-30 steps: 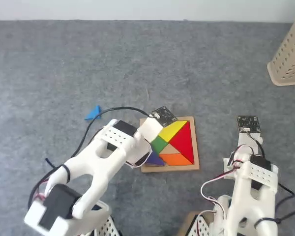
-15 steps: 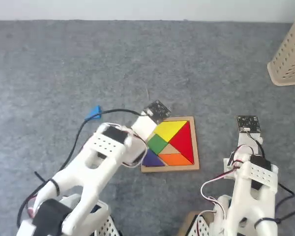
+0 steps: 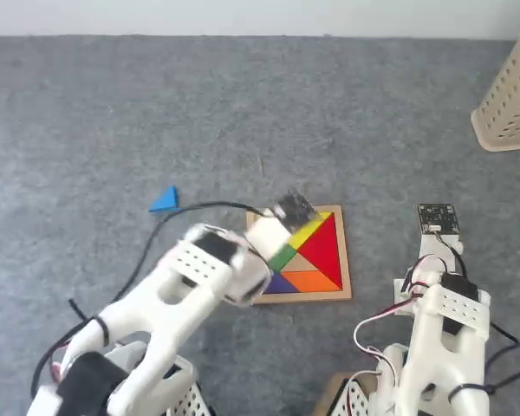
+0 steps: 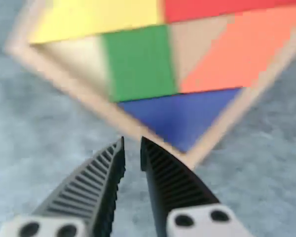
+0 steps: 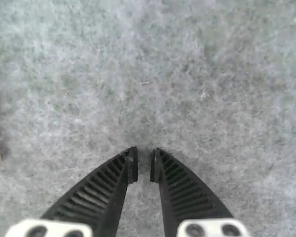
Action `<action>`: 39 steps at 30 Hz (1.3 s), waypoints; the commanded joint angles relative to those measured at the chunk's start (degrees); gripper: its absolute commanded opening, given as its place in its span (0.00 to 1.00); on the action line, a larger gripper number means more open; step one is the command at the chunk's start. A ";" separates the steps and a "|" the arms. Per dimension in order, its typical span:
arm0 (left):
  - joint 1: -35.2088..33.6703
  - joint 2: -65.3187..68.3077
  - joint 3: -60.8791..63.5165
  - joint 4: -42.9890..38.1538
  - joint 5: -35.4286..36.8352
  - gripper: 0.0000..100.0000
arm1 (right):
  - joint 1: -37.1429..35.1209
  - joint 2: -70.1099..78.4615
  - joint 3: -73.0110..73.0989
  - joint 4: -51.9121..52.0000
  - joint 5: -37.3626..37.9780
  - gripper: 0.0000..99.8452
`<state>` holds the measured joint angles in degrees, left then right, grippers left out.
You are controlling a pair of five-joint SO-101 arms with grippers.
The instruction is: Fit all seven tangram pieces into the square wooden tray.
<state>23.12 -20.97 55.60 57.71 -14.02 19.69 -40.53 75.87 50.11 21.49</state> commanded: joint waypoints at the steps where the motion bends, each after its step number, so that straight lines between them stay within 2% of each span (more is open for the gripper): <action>1: -12.04 -3.08 -5.67 1.32 -1.14 0.06 | -0.48 -1.27 -0.26 -0.84 0.44 0.08; 4: -24.70 -2.02 -8.48 -2.99 -1.23 0.07 | -0.48 -1.27 -0.26 -0.84 0.44 0.08; 7: -35.08 2.11 -12.35 -5.01 -1.32 0.15 | -0.48 -1.27 -0.26 -0.84 0.44 0.08; 11: -41.49 11.52 -17.27 -5.01 -1.05 0.17 | -0.48 -1.27 -0.26 -0.84 0.70 0.08; 16: -41.49 21.36 -24.22 -4.84 -1.05 0.17 | -0.48 -1.27 -0.26 -0.84 0.79 0.08; 21: -37.80 27.43 -29.67 -4.84 -2.20 0.17 | -0.48 -1.27 -0.26 -0.84 0.88 0.08; 29: -32.97 28.66 -31.87 -4.92 -5.10 0.17 | -0.48 -1.27 -0.26 -0.84 0.88 0.08; 34: -32.79 28.92 -31.60 -5.27 -6.07 0.17 | -0.48 -1.27 -0.26 -0.84 0.88 0.08; 39: -32.97 29.01 -31.43 -5.27 -9.93 0.17 | -0.48 -1.27 -0.26 -0.84 0.88 0.08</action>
<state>-9.76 8.31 25.89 53.58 -22.46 19.69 -40.53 75.87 50.11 21.49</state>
